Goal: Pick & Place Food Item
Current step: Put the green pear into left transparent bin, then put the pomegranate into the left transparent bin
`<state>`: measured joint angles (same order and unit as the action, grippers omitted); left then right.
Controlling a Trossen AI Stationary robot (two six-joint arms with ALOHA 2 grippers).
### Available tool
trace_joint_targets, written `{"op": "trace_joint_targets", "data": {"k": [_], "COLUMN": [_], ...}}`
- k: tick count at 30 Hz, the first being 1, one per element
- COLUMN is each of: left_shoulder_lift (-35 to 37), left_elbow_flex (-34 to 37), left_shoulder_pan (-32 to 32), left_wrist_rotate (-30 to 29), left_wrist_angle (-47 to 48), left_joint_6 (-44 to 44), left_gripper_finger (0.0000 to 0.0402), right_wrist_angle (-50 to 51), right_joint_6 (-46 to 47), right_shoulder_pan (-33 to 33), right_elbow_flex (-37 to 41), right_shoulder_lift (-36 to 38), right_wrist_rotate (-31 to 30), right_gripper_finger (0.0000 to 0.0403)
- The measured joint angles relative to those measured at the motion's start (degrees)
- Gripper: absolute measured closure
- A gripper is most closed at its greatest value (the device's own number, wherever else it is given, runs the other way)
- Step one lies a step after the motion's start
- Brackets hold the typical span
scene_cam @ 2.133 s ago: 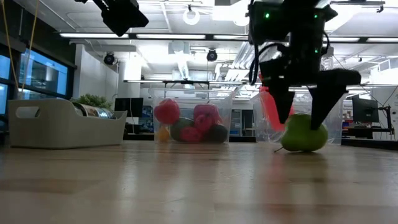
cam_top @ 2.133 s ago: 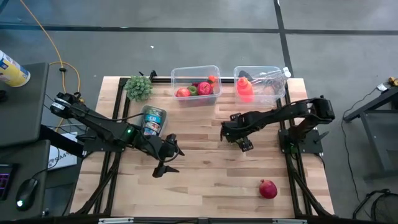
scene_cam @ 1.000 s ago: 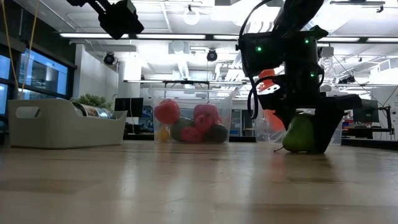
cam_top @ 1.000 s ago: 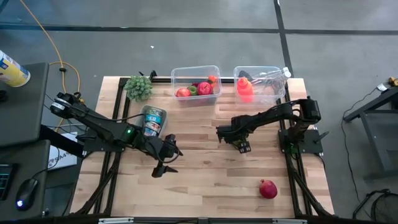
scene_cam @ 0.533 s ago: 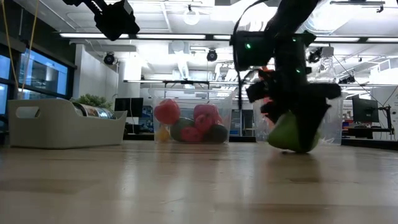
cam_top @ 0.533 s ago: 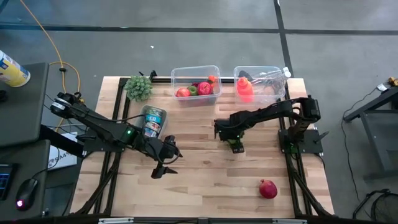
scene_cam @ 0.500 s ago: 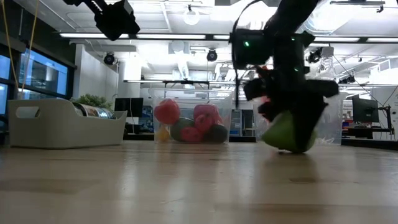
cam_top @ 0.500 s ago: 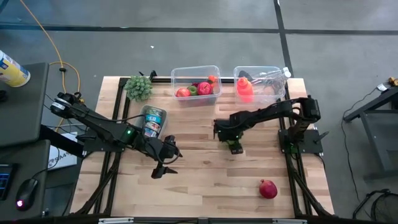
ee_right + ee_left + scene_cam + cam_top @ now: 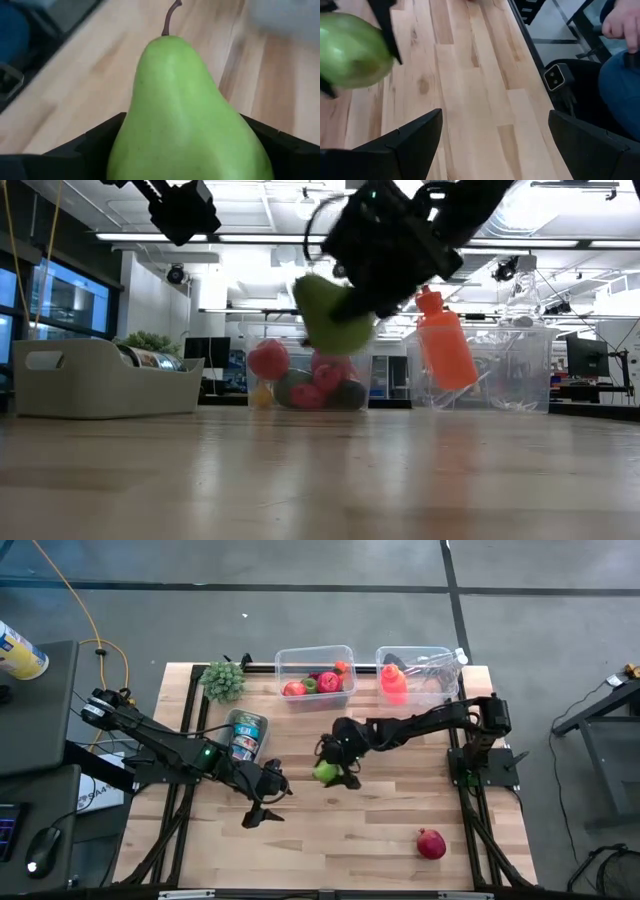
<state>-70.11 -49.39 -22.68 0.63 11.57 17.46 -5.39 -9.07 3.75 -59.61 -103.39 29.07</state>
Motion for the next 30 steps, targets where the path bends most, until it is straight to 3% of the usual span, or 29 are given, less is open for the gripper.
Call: {"op": "trace_joint_targets", "data": {"k": [5,12,17,21,30], "left_shoulder_lift": [0.00,0.02,0.04,0.04,0.04], "left_elbow_flex": [0.00,-0.02,-0.09,-0.09,-0.09], "left_shoulder_pan": [-0.60,-1.78,-1.92,-1.90,-1.90], "left_wrist_rotate": [0.08,0.08,0.06,-0.04,-0.33], "left_wrist_angle": [0.02,0.65,3.46,6.44,8.06], "left_joint_6": [0.19,-0.26,-0.88,-1.75,-4.09], "left_gripper_finger": [0.0049,0.0049,0.0049,0.0049,0.0049], "right_wrist_angle": [-4.76,0.26,0.82,-0.82,-0.92], "right_joint_6": [-1.69,-3.29,0.24,3.91,4.98], "right_shoulder_pan": [3.11,9.14,13.50,15.86,19.91], "right_elbow_flex": [-3.46,-16.28,-19.58,-19.93,-20.00], "right_shoulder_lift": [0.87,1.29,1.41,1.29,1.31], "right_wrist_rotate": [-3.17,-17.29,-25.62,-28.91,-29.39], "right_gripper_finger": [0.0091,0.0067,0.0068,0.0069,0.0044]}}
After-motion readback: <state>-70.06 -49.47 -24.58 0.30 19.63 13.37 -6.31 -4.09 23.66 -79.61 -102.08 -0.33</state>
